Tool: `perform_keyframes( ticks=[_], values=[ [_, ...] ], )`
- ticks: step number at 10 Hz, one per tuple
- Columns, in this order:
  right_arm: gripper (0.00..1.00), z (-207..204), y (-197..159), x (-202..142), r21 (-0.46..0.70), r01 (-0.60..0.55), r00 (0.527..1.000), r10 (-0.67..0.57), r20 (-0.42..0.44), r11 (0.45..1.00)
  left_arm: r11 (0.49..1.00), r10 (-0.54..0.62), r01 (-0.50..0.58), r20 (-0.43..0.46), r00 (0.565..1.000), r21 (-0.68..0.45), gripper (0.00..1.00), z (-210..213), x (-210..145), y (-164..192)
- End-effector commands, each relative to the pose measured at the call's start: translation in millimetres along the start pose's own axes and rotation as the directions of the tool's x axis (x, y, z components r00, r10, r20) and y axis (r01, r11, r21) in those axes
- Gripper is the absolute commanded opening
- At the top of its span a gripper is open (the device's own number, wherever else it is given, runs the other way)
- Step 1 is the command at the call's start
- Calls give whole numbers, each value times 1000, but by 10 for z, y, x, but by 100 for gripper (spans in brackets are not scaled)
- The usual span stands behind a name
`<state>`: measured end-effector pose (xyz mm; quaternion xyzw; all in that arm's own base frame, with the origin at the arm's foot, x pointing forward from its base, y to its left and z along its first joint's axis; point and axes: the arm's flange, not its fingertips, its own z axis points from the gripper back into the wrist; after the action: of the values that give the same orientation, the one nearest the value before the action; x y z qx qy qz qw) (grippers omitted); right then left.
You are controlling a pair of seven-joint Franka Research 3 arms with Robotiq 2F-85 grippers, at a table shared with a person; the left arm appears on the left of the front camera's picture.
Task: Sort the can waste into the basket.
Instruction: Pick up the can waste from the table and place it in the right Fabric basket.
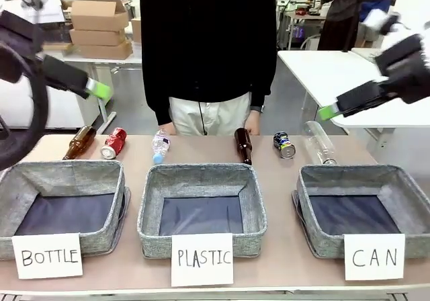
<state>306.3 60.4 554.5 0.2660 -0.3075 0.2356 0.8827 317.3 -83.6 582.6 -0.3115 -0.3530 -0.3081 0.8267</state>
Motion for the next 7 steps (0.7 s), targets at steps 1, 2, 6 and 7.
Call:
perform_keyframes(
  ticks=[1,2,6,7],
  values=[
    [100,319,-661,-221,561,618,711,-696,-100,551,761,529,-332,237,814,-557,100,364,-353,544],
    [100,432,-936,-438,607,658,595,-801,-56,446,731,601,-360,299,741,-579,100,525,-556,735],
    [100,591,-1088,-669,580,667,473,-867,156,468,729,642,-412,337,688,-547,100,635,-685,965],
    [100,679,-1273,-767,515,518,781,-623,41,683,766,561,-327,329,760,-553,100,962,-582,1143]
  ],
)
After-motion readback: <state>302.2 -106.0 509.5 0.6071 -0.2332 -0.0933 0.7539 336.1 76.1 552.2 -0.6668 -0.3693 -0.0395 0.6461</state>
